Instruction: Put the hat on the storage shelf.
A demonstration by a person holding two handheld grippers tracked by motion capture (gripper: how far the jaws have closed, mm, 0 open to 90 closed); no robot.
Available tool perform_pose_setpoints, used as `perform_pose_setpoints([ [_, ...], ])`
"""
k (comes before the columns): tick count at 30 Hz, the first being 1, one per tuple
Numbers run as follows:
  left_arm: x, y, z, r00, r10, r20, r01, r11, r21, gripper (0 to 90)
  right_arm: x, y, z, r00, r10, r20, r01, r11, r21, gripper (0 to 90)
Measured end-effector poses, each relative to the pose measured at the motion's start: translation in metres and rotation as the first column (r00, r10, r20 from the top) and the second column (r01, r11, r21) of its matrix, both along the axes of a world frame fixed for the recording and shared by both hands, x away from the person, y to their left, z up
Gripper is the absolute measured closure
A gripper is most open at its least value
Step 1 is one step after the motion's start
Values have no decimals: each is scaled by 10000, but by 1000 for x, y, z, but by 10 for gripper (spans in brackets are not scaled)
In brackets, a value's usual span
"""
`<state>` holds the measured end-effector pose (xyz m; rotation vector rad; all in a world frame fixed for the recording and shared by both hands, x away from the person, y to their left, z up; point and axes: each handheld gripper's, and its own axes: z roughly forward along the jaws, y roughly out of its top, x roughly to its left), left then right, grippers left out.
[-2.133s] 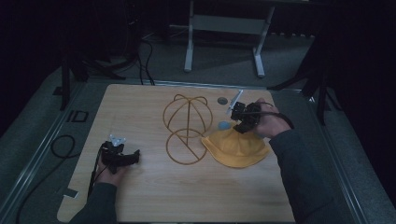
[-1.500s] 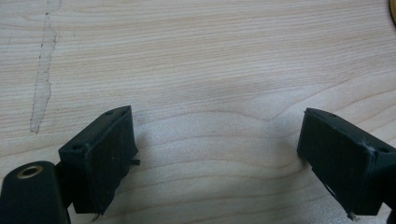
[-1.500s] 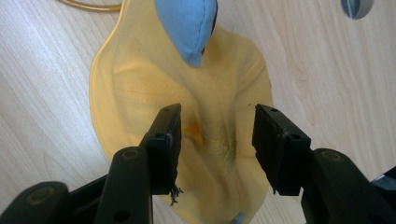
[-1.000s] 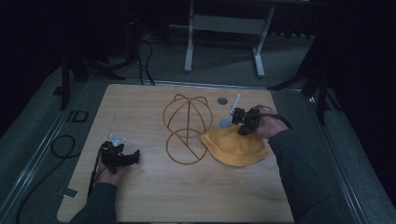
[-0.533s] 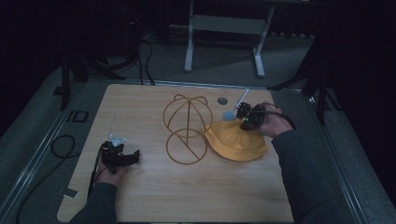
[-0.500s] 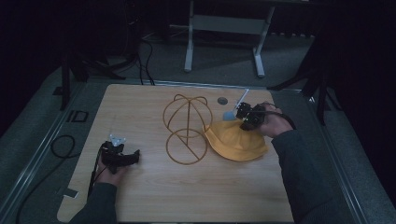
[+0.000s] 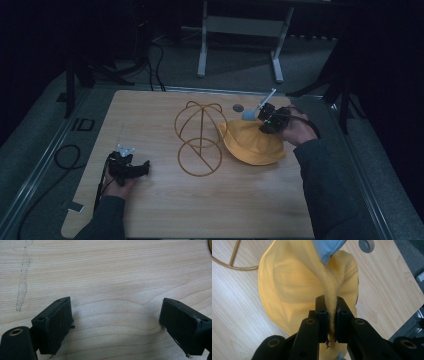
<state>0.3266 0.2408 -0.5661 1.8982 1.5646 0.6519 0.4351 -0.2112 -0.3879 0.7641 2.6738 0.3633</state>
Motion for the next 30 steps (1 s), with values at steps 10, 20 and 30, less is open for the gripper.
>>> perform_pose_setpoints([
  [10, 0, 0, 0, 10000, -7, -7, 7, 10000, 13, 115, 0, -7, 12, 9984, -287, 481, 264, 9985, 487, 839],
  [20, 0, 0, 0, 10000, -2, -6, 2, 10000, 5, 115, -4, -13, 32, 9938, -422, 1026, 327, 9952, 926, 839],
  [30, 0, 0, 0, 10000, -1, -4, 1, 10000, -1, 115, -7, -20, 46, 9885, -577, 1400, 392, 9905, 1317, 840],
])
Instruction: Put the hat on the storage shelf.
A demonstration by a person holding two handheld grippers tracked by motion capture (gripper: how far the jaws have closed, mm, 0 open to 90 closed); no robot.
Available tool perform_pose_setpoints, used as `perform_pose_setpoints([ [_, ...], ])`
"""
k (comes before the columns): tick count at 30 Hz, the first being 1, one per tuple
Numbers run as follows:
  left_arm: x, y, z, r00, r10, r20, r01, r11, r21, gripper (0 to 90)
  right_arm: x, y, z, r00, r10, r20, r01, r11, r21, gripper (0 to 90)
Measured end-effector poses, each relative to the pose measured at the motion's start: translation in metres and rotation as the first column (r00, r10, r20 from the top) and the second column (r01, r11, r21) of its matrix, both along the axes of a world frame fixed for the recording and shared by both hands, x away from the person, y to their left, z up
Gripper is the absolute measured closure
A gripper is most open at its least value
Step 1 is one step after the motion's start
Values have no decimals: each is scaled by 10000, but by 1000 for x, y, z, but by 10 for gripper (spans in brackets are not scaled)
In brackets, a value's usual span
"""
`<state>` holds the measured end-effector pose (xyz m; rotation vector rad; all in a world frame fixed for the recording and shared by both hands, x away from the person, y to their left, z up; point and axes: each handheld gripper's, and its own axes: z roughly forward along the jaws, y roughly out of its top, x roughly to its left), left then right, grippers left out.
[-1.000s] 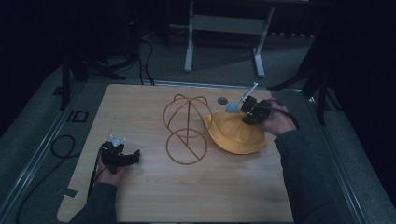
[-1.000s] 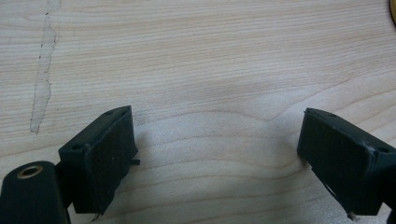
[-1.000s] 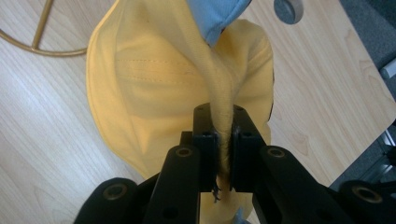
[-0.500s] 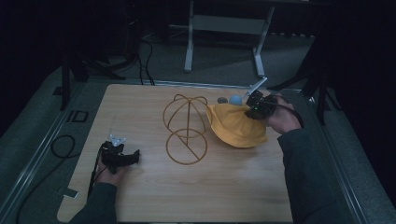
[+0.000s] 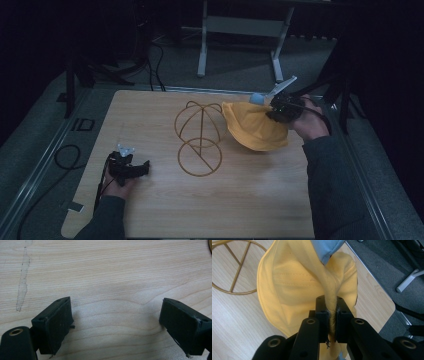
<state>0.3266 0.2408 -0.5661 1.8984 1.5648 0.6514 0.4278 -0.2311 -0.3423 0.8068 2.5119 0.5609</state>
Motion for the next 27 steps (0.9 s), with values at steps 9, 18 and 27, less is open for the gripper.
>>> perform_pose_setpoints([
  [9, 0, 0, 0, 10000, -3, -14, 3, 10000, 0, 115, -2, -4, 8, 10000, 89, 43, -89, 9998, 168, 840],
  [18, 0, 0, 0, 10000, -3, -18, 3, 10000, -1, 114, -6, -9, 22, 9994, 157, 319, -172, 9987, 482, 841],
  [27, 0, 0, 0, 10000, -2, -15, 2, 10000, -1, 114, -10, -12, 30, 9987, 317, 406, -345, 9969, 713, 841],
])
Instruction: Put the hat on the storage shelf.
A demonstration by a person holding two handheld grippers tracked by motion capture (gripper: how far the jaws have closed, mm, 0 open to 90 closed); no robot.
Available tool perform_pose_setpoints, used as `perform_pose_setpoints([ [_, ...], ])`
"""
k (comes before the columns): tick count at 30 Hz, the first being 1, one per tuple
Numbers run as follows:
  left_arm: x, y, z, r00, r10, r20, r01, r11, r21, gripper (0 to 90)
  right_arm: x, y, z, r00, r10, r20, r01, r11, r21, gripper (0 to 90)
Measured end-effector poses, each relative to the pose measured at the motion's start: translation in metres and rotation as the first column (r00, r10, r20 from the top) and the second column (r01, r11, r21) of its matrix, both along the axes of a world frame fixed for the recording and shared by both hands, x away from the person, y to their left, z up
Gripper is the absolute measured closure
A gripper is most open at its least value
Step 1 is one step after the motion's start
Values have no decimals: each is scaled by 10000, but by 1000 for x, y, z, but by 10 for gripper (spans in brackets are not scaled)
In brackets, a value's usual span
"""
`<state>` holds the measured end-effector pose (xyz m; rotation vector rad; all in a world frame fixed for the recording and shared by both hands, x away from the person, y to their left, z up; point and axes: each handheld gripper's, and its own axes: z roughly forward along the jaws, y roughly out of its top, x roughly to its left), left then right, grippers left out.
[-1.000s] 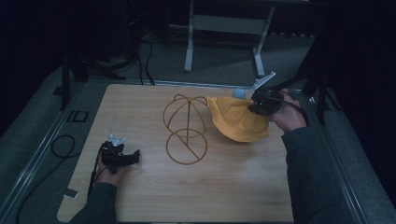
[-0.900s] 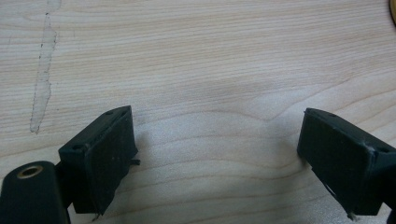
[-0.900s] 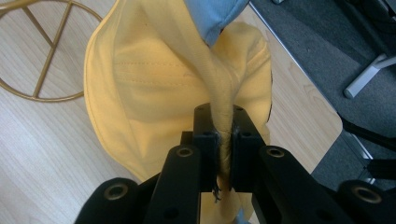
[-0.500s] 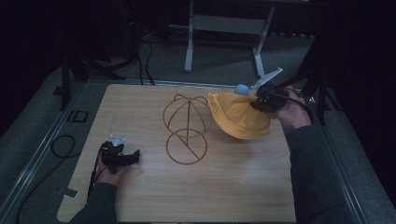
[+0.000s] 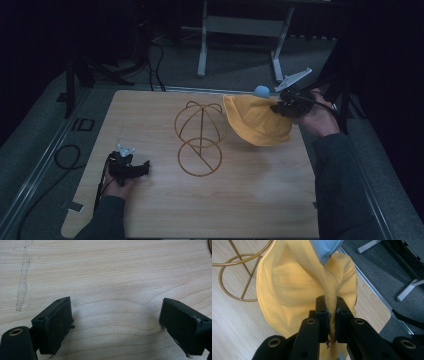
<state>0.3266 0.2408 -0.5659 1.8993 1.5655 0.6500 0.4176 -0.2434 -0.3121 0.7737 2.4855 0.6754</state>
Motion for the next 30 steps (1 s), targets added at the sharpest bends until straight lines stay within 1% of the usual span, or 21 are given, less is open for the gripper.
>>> perform_pose_setpoints([
  [3, 0, 0, 0, 10000, 0, 0, 0, 10000, 2, 115, -1, 0, 3, 10000, 39, 70, -39, 10000, 30, 842],
  [6, 0, 0, 0, 10000, 0, -2, 0, 10000, 3, 115, -4, 0, 9, 9998, 158, 145, -160, 9997, 183, 842],
  [7, 0, 0, 0, 10000, 0, -2, 0, 10000, 3, 114, -4, 0, 9, 9998, 158, 145, -160, 9997, 183, 842],
  [10, 0, 0, 0, 10000, -2, -1, 2, 10000, 3, 114, -8, 0, 17, 9989, 416, 232, -428, 9976, 546, 842],
  [23, 0, 0, 0, 10000, -21, -27, 21, 10000, 15, 115, -15, 14, 30, 9955, 825, 473, -851, 9947, 575, 842],
  [26, 0, 0, 0, 10000, -19, -30, 19, 10000, 8, 115, -15, 17, 34, 9943, 949, 494, -982, 9927, 706, 842],
  [30, 0, 0, 0, 10000, -22, -34, 22, 10000, 15, 115, -16, 20, 37, 9931, 1047, 537, -1085, 9914, 731, 842],
])
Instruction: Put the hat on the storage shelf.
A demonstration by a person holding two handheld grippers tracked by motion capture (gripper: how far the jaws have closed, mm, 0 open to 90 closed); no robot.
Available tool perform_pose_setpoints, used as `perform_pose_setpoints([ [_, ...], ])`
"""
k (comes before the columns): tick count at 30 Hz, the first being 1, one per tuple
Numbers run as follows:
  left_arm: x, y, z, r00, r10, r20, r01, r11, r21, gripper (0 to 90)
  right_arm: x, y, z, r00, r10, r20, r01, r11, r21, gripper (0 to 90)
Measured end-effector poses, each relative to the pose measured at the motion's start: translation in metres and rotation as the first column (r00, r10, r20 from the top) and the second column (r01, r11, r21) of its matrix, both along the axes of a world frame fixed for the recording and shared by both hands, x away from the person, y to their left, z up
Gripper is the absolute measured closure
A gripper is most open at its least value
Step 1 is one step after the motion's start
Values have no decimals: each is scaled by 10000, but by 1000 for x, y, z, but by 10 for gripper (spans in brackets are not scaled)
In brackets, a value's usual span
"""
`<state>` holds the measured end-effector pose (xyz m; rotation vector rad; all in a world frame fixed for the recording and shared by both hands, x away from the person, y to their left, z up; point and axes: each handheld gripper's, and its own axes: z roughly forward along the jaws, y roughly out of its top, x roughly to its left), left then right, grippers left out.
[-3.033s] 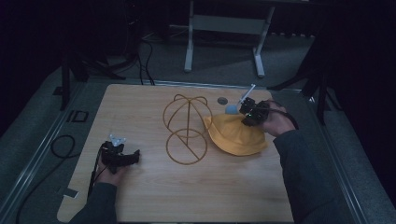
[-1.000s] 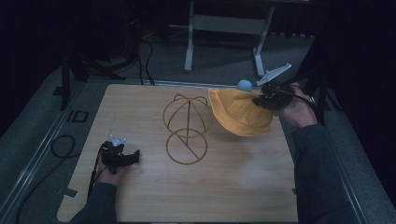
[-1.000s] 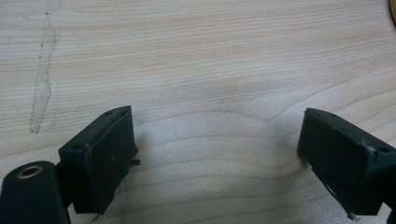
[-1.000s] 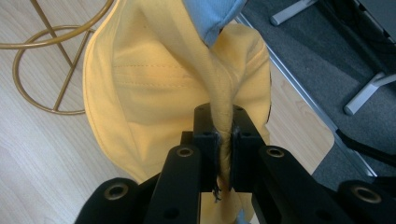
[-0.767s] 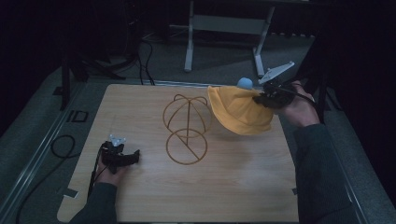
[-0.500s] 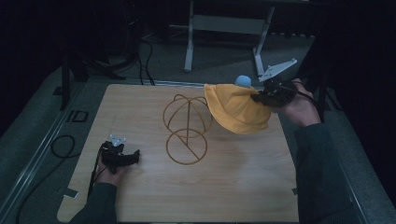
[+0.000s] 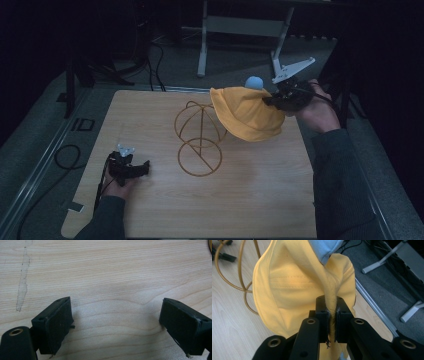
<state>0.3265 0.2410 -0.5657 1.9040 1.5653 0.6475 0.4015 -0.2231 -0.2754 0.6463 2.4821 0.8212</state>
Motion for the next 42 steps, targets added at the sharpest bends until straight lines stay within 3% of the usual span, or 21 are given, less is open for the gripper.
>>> perform_pose_setpoints([
  [20, 0, 0, 0, 10000, 12, 30, -12, 10000, 1, 115, -10, 20, 22, 9961, 848, 249, -857, 9957, 354, 841],
  [36, 0, 0, 0, 10000, 5, 8, -5, 10000, -7, 115, 0, 49, 17, 9934, 1141, 111, -1144, 9929, 320, 840],
  [42, 0, 0, 0, 10000, 0, 2, 0, 10000, 0, 115, 2, 69, 14, 9897, 1432, -28, -1431, 9894, 239, 837],
])
